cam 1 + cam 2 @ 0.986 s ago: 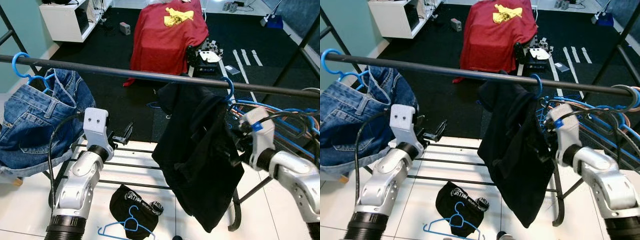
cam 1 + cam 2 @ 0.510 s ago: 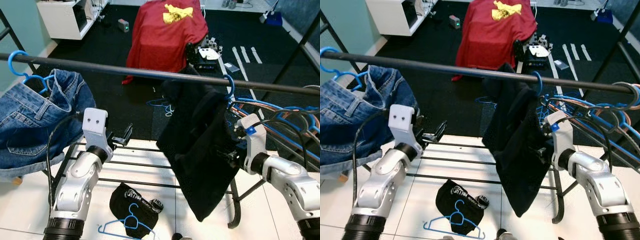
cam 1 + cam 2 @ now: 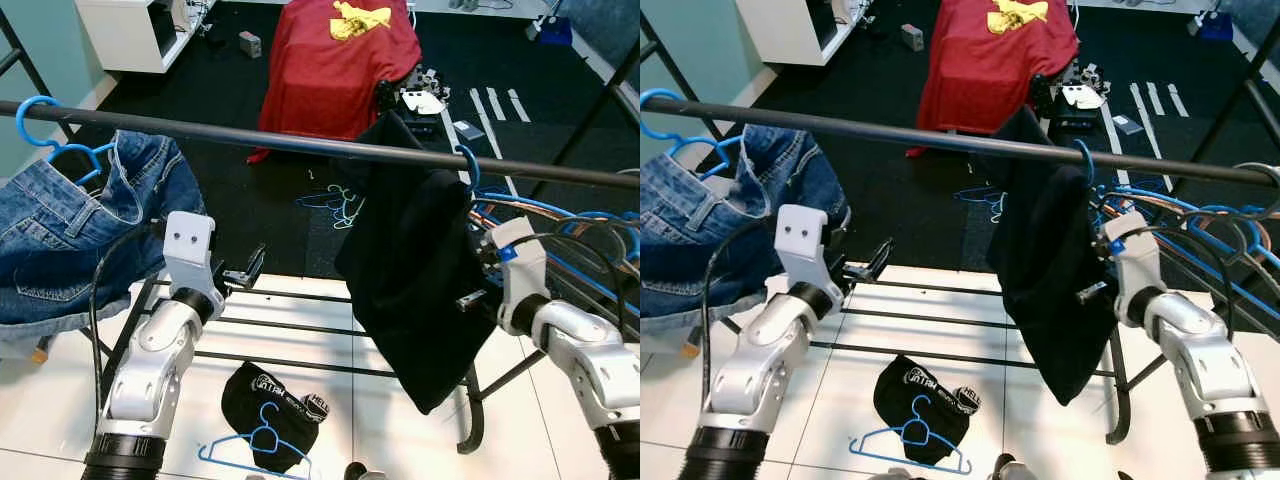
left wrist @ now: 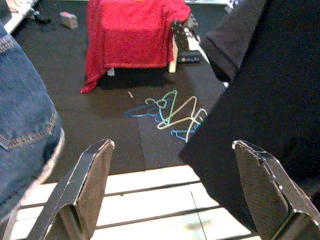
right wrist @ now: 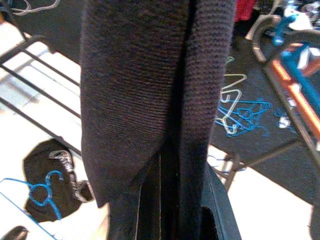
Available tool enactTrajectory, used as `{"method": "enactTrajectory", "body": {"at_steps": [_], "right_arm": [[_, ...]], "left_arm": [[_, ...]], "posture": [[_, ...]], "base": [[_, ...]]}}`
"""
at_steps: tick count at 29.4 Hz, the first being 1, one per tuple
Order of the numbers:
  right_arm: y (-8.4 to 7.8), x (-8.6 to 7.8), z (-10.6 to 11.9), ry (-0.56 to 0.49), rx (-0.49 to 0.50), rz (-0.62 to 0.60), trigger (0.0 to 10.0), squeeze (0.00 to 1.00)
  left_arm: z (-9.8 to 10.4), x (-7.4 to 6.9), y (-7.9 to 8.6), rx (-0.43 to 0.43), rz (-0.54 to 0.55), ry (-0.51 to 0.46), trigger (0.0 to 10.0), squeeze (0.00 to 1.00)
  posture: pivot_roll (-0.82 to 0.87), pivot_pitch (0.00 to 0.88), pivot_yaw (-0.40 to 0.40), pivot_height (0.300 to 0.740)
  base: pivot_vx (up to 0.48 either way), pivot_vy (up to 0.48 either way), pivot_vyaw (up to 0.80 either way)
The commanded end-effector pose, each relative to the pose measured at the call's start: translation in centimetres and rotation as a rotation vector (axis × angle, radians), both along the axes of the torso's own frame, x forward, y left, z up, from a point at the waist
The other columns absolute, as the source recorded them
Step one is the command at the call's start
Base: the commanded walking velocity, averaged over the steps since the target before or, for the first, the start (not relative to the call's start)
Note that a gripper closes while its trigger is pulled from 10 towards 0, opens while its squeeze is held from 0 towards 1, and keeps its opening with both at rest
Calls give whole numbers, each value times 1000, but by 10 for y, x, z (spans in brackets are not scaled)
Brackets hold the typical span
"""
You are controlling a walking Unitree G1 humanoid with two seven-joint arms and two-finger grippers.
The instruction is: Hang hanger
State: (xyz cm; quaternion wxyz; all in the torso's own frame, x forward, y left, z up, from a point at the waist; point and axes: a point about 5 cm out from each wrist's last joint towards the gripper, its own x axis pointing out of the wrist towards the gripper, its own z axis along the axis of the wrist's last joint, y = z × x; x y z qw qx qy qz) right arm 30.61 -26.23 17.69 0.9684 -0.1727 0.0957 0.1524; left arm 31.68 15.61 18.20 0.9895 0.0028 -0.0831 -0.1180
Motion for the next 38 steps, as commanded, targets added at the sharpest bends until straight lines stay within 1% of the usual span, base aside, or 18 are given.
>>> {"method": "enactTrajectory", "body": {"at_steps": [1,2,3,5,6,7,8,9,10,12,13,16,21,22,25,30,35,38], "right_arm": [[-4,-6,9,-43,-12,23,0,0],[-4,-6,9,-43,-12,23,0,0],[1,-14,24,-75,26,98,0,0],[1,-14,24,-75,26,98,0,0],[11,-28,49,-105,108,238,0,0],[11,-28,49,-105,108,238,0,0],[21,-44,71,-121,167,374,0,0],[21,-44,71,-121,167,374,0,0],[28,-58,87,-122,195,484,0,0],[28,-58,87,-122,195,484,0,0],[33,-68,95,-114,200,555,0,0],[38,-82,92,-45,153,630,0,0],[39,-91,85,12,127,657,0,0],[38,-101,77,71,101,676,0,0],[38,-101,77,71,101,676,0,0],[38,-121,54,210,66,676,0,0],[40,-130,59,250,79,694,0,0],[38,-136,70,250,77,707,0,0]], "left_arm": [[-1,1,4,0,-3,12,10000,0],[-1,1,4,0,-3,12,10000,0],[3,4,7,-6,-18,6,10000,0],[3,4,7,-6,-18,6,10000,0],[13,8,14,-14,-47,-10,10000,0],[13,8,14,-14,-47,-10,10000,0],[22,11,21,-15,-81,-24,10000,0],[22,11,21,-15,-81,-24,10000,0],[29,13,25,-23,-126,-29,10000,0],[29,13,25,-23,-126,-29,10000,0],[33,13,26,-27,-164,-30,10000,0],[34,9,24,-22,-256,-19,10000,0],[34,6,24,-17,-305,-5,10000,0],[34,2,25,-1,-359,9,10000,0],[34,2,25,-1,-359,9,10000,0],[31,-14,27,32,-547,51,10000,0],[34,-25,27,20,-657,62,10000,0],[42,-31,35,-5,-729,57,10000,0]], "posture": [[-50,205,-14,740],[-50,205,-14,740],[-57,202,-14,740],[-57,202,-14,740],[-70,188,-17,740],[-70,188,-17,740],[-71,186,-18,740],[-71,186,-18,740],[-86,181,-19,740],[-86,181,-19,740],[-86,181,-19,740],[-95,181,-21,740],[-95,181,-21,740],[-98,187,-19,740],[-98,187,-19,740],[-93,191,-10,740],[-97,192,-7,740],[-99,191,-4,740]], "base": [[0,0,0],[0,0,0],[0,0,0],[0,0,0],[0,0,0],[0,0,0],[0,0,0],[0,0,0],[0,0,0],[0,0,0],[0,0,0],[0,0,0],[0,0,0],[-341,0,0],[-341,0,0],[-375,0,0],[-360,0,0],[-359,0,0]]}}
